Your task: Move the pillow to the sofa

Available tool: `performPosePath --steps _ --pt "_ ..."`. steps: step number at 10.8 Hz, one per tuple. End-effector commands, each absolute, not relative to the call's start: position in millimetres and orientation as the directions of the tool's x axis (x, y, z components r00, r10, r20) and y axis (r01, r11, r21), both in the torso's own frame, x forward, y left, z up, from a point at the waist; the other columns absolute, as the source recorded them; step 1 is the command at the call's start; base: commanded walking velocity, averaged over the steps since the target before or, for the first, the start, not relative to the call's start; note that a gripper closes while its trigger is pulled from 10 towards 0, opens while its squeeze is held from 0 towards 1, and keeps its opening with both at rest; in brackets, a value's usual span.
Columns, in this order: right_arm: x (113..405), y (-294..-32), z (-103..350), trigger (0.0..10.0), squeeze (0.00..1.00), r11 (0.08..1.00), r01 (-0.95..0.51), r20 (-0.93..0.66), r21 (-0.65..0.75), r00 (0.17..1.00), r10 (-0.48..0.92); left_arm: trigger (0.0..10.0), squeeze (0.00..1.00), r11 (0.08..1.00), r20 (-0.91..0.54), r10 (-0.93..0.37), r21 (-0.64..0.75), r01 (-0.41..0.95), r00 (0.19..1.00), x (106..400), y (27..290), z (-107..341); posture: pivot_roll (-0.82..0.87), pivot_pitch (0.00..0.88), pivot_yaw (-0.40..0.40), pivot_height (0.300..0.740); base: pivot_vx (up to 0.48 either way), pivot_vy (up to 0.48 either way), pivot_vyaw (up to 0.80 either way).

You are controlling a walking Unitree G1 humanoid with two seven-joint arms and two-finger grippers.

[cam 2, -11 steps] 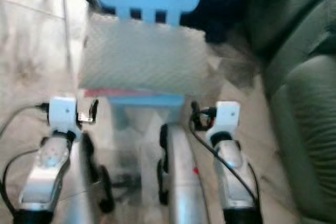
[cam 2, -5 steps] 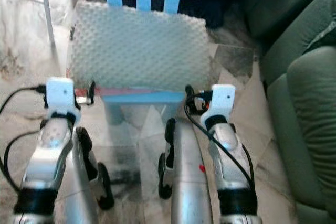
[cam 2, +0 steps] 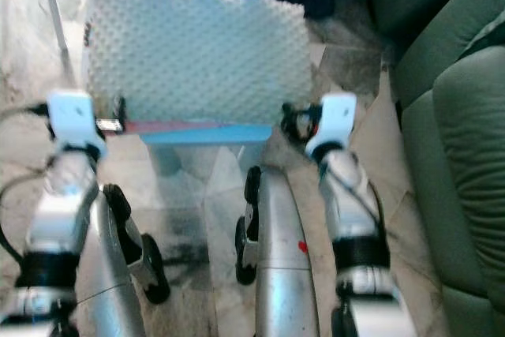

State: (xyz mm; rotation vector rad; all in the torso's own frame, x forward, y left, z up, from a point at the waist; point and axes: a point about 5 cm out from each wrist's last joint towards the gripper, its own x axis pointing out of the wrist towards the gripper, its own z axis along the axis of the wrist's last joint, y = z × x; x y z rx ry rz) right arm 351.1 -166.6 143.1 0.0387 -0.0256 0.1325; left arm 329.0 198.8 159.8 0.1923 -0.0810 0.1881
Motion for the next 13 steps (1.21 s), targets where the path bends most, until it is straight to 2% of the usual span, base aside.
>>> performPosePath --steps 1,4,8,9,10,11,13 --pt "353 -175 134 10.0 0.00 0.991 -0.122 -0.002 0.059 0.993 0.122 10.0 0.00 0.957 0.087 0.209 0.186 -0.222 0.974 331 204 155 -0.07 0.488 -0.136 0.487 0.000 0.000 0.00" --pt "365 -160 131 10.0 0.00 0.981 -0.185 -0.038 0.062 0.982 0.188 10.0 0.00 0.954 0.089 0.199 0.211 -0.214 0.976 350 202 154 -0.09 0.508 -0.149 0.487 0.000 0.000 0.00" --pt "376 -129 129 10.0 0.00 0.962 -0.244 -0.039 0.123 0.967 0.251 10.0 0.00 0.969 0.084 0.132 0.197 -0.146 0.988 372 177 149 -0.11 0.507 -0.158 0.487 0.000 0.000 0.00" --pt "376 -122 126 6.4 0.00 0.953 -0.259 -0.044 0.158 0.962 0.269 10.0 0.00 0.973 0.064 0.102 0.199 -0.113 0.993 374 171 145 -0.11 0.507 -0.158 0.487 0.000 0.000 0.00" --pt "376 -115 124 0.0 0.00 0.942 -0.282 -0.043 0.181 0.955 0.294 1.4 0.00 0.974 0.035 0.088 0.207 -0.094 0.995 375 169 139 -0.11 0.504 -0.157 0.487 0.000 0.000 0.00" --pt "373 -105 118 0.0 0.00 0.933 -0.303 -0.062 0.193 0.945 0.320 0.0 0.00 0.974 0.003 0.077 0.215 -0.076 0.997 373 168 129 -0.11 0.502 -0.156 0.487 0.000 0.000 0.00" --pt "371 -101 114 0.0 0.00 0.927 -0.317 -0.070 0.199 0.939 0.336 0.0 0.00 0.972 -0.020 0.091 0.221 -0.085 0.996 369 173 119 -0.10 0.496 -0.156 0.487 0.000 0.000 0.00"
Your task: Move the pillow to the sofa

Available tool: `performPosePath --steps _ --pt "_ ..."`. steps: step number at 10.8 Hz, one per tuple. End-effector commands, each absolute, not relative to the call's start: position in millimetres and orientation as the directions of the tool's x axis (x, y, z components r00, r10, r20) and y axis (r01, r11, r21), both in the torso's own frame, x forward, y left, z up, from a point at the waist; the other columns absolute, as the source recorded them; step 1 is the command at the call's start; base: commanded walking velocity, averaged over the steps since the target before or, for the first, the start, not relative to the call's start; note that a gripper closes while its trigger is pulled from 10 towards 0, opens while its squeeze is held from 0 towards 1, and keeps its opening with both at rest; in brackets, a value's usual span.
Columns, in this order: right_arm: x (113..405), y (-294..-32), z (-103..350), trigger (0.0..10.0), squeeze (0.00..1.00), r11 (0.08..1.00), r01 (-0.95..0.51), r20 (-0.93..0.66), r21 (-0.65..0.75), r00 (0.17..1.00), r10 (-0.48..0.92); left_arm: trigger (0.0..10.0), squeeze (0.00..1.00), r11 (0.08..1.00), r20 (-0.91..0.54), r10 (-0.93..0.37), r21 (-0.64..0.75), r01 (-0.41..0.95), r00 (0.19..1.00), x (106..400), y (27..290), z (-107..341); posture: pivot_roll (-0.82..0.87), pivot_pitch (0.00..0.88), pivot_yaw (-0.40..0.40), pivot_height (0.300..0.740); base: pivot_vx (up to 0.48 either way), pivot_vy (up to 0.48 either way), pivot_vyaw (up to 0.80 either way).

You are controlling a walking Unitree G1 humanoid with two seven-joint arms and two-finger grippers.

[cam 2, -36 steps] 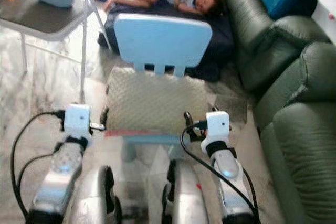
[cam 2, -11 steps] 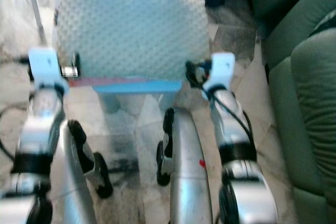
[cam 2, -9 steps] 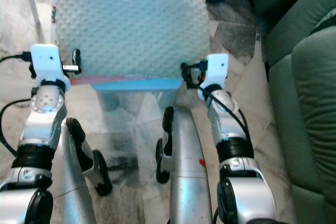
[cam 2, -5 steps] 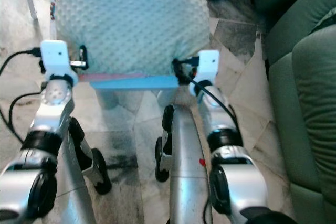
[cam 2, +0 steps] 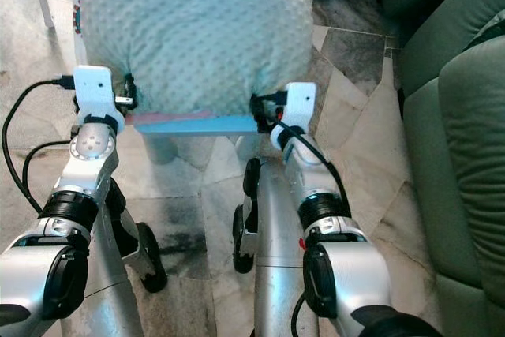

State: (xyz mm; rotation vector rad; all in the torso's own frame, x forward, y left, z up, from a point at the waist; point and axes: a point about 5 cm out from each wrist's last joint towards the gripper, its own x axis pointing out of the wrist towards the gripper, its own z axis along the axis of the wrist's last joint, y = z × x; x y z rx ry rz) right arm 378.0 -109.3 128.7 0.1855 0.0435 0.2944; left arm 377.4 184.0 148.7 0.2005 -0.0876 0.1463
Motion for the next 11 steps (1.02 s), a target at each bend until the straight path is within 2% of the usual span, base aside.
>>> performPosePath --steps 1,6,11 --pt "371 -104 112 0.0 0.00 0.928 -0.308 -0.077 0.208 0.941 0.329 0.0 0.00 0.970 -0.030 0.090 0.227 -0.081 0.995 368 174 115 -0.11 0.493 -0.157 0.487 0.000 0.000 0.00" --pt "374 -122 110 0.0 0.00 0.944 -0.267 -0.093 0.195 0.953 0.289 0.0 0.00 0.981 -0.035 0.105 0.166 -0.098 0.994 367 171 109 -0.11 0.483 -0.169 0.487 0.000 0.000 0.00" --pt "377 -119 115 0.0 0.00 0.943 -0.287 -0.084 0.168 0.949 0.304 0.0 0.00 0.984 -0.015 0.107 0.146 -0.104 0.994 369 171 113 -0.11 0.471 -0.179 0.487 0.000 0.000 0.00"
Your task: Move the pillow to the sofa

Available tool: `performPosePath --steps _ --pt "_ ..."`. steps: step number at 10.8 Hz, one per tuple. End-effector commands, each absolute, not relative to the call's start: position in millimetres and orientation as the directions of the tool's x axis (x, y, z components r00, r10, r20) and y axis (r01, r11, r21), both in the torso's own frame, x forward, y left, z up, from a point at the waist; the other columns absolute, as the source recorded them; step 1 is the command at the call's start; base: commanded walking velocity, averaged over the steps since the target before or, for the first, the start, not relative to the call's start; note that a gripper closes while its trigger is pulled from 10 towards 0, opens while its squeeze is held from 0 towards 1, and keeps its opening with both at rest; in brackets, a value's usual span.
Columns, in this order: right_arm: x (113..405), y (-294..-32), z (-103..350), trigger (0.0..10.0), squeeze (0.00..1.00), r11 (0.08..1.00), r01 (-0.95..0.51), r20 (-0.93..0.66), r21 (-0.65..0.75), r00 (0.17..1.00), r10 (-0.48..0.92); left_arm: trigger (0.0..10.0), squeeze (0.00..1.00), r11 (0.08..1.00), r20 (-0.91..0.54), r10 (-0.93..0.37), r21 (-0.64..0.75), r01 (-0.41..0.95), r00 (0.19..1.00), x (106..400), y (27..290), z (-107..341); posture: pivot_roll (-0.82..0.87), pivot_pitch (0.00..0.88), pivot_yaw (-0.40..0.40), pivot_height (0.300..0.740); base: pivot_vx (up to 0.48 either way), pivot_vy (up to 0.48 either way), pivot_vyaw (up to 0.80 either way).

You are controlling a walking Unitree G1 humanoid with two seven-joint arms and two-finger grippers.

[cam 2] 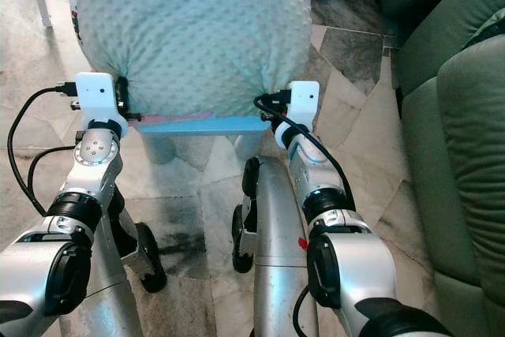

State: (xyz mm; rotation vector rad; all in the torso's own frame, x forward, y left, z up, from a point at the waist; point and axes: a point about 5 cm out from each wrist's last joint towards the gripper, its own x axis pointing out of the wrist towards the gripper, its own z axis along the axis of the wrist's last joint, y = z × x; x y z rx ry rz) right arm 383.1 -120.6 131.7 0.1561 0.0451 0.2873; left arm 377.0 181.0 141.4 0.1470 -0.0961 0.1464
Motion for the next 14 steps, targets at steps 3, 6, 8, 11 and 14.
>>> performPosePath --steps 3,6,8,11,14 --pt "379 -120 121 0.0 0.00 0.946 -0.288 -0.058 0.147 0.952 0.299 0.0 0.00 0.988 -0.003 0.093 0.124 -0.092 0.996 367 166 111 -0.09 0.416 -0.173 0.487 0.000 0.000 0.00" --pt "365 -142 109 0.0 0.00 0.961 -0.255 -0.005 0.108 0.967 0.257 0.0 0.00 0.983 0.068 0.107 0.139 -0.116 0.992 350 176 107 -0.06 0.329 -0.144 0.487 0.000 0.000 0.00" --pt "348 -161 101 0.0 0.00 0.975 -0.213 0.048 0.057 0.976 0.211 0.0 0.00 0.977 0.179 0.107 0.161 -0.137 0.978 325 187 114 -0.04 0.251 -0.114 0.487 0.000 0.000 0.00" --pt "315 -175 101 0.0 0.00 0.984 -0.174 0.132 -0.048 0.975 0.179 0.0 0.00 0.971 0.270 0.092 0.189 -0.146 0.958 286 186 130 -0.02 0.147 -0.087 0.487 0.000 0.000 0.00" --pt "271 -170 96 0.0 0.00 0.987 -0.147 0.133 -0.067 0.979 0.155 0.0 0.00 0.976 0.278 0.018 0.205 -0.078 0.960 258 173 140 0.00 0.071 -0.083 0.487 0.000 0.000 0.00"
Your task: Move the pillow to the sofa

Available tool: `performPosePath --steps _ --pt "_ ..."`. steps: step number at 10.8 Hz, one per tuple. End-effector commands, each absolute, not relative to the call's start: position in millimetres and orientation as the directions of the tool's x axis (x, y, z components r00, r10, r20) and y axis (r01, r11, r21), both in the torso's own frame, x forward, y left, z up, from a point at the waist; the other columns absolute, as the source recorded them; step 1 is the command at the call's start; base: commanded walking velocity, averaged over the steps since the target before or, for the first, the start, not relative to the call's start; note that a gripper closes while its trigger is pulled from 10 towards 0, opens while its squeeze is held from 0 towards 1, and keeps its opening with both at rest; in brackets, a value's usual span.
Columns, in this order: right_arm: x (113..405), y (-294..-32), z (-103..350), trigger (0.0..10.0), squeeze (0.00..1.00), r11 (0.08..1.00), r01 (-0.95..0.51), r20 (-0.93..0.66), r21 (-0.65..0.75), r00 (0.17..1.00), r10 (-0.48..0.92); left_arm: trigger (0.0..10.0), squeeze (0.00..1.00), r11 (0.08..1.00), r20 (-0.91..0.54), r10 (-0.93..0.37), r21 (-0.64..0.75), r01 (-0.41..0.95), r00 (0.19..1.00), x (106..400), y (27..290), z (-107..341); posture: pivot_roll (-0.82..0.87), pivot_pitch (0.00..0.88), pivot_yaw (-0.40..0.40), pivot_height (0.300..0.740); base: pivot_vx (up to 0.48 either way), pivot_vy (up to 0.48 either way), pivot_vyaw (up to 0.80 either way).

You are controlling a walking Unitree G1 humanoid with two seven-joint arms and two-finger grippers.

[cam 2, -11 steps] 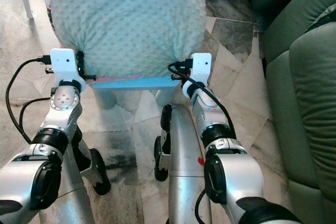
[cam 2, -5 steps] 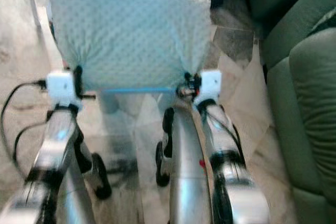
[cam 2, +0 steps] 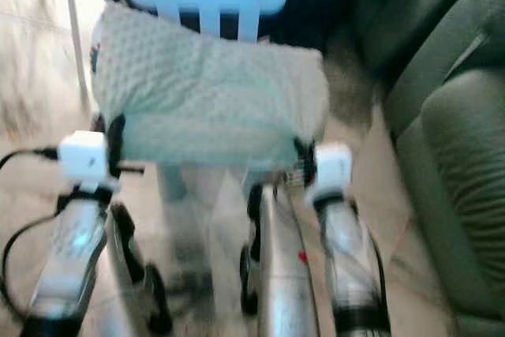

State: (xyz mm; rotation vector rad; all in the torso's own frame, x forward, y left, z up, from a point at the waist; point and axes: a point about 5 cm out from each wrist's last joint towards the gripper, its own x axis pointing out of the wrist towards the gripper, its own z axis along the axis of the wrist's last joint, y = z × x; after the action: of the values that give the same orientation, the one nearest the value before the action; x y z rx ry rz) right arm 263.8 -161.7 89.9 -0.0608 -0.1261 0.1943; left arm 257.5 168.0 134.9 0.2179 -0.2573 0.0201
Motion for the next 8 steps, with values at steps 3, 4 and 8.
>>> performPosePath --steps 3,4,8 --pt "235 -172 86 0.0 0.00 0.972 -0.152 0.072 -0.178 0.983 0.167 0.0 0.00 0.972 0.183 -0.076 0.234 0.032 0.980 229 169 126 0.01 0.030 -0.078 0.487 0.000 0.000 0.00" --pt "226 -177 77 1.5 0.00 0.973 -0.117 0.018 -0.199 0.992 0.123 0.0 0.00 0.970 0.148 -0.120 0.230 0.084 0.982 221 161 115 0.01 0.025 -0.080 0.487 0.000 0.000 0.00" --pt "227 -166 82 10.0 0.00 0.971 -0.176 0.001 -0.159 0.984 0.179 6.2 0.00 0.977 0.088 -0.112 0.192 0.093 0.990 227 151 106 -0.01 0.011 -0.084 0.492 0.000 0.000 0.00"
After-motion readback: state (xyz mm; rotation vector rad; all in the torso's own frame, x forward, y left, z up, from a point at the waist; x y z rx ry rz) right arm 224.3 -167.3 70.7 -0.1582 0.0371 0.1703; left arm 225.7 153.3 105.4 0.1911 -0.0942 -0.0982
